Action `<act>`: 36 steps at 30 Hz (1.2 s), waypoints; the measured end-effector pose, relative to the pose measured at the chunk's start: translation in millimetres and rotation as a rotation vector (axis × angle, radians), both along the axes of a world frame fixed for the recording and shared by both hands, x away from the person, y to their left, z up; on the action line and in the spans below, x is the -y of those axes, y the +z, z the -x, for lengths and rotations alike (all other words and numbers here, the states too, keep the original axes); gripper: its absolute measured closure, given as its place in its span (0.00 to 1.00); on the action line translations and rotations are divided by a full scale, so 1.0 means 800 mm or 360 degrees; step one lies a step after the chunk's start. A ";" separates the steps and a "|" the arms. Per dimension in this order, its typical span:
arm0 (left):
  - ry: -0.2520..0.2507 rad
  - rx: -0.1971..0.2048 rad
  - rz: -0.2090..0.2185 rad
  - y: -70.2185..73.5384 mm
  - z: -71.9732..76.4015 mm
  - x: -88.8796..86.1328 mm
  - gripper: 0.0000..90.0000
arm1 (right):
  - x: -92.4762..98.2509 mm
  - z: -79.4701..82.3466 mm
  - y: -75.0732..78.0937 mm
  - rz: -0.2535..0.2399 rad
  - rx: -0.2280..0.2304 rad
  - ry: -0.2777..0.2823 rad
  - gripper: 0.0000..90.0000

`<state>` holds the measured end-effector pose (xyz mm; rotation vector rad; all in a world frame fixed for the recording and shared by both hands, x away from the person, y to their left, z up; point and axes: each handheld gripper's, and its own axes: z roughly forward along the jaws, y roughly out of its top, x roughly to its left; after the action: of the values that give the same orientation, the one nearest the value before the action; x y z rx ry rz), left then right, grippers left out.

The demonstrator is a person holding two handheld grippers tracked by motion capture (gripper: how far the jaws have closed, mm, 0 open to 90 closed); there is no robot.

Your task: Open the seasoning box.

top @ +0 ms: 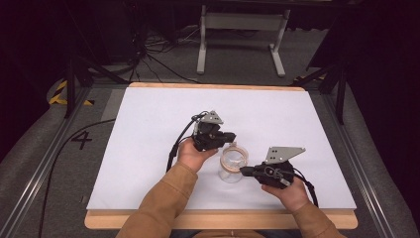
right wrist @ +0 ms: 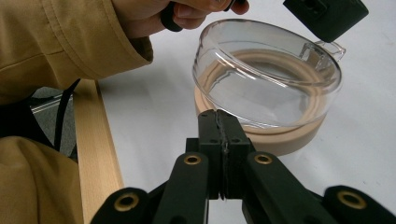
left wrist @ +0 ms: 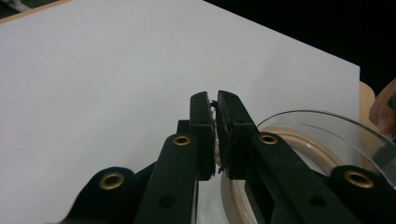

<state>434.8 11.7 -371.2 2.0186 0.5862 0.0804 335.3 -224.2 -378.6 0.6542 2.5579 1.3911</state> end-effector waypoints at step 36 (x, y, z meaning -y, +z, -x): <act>0.0085 0.0071 0.0104 0.055 0.067 -0.107 0.94 | 0.001 -0.039 0.033 -0.0145 0.0121 0.0012 1.00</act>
<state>381.4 97.3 -327.4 1.9330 0.6071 0.1367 366.4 -225.0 -352.1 0.5944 2.4537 1.5120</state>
